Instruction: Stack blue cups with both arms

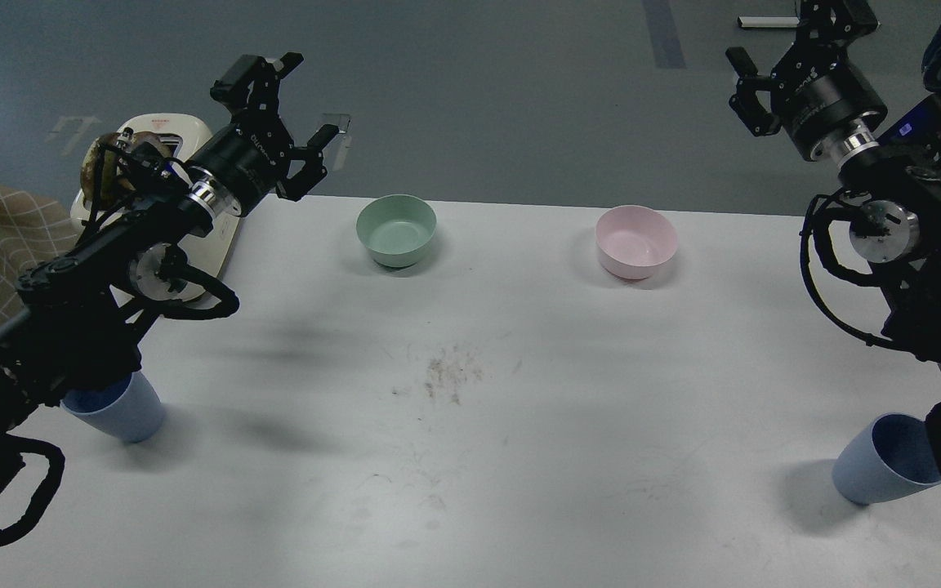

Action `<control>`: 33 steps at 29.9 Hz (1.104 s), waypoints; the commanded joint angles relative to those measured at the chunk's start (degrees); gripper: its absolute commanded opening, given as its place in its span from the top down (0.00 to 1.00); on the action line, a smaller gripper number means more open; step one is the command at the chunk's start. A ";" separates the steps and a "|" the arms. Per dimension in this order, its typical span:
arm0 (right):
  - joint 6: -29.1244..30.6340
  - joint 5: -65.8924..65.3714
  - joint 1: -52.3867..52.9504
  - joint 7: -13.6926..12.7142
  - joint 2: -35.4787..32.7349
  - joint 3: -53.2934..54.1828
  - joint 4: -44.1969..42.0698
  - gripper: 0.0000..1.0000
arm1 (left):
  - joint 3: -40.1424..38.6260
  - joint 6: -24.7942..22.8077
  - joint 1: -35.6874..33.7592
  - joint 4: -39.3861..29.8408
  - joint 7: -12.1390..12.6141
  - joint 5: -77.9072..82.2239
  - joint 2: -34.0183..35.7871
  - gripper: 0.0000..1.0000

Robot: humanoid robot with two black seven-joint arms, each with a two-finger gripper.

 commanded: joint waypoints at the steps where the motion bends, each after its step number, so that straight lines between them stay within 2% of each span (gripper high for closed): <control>1: 0.02 -0.03 -1.82 0.01 1.00 0.38 0.07 0.00 | -0.12 0.00 1.77 -0.17 -0.11 0.13 -0.26 0.02; 21: 0.02 -0.47 -2.35 0.01 1.18 0.47 -0.02 0.00 | -2.22 0.00 1.51 2.11 -0.28 0.05 -1.50 0.02; 28: 0.02 -0.29 -2.35 0.01 1.71 0.29 -0.11 0.00 | -2.31 0.00 1.16 3.08 -2.65 0.05 -3.25 0.02; 33: 0.02 -0.47 -2.17 0.01 2.41 0.03 -0.19 0.00 | -2.31 0.00 0.90 3.08 -2.75 0.05 -3.78 0.02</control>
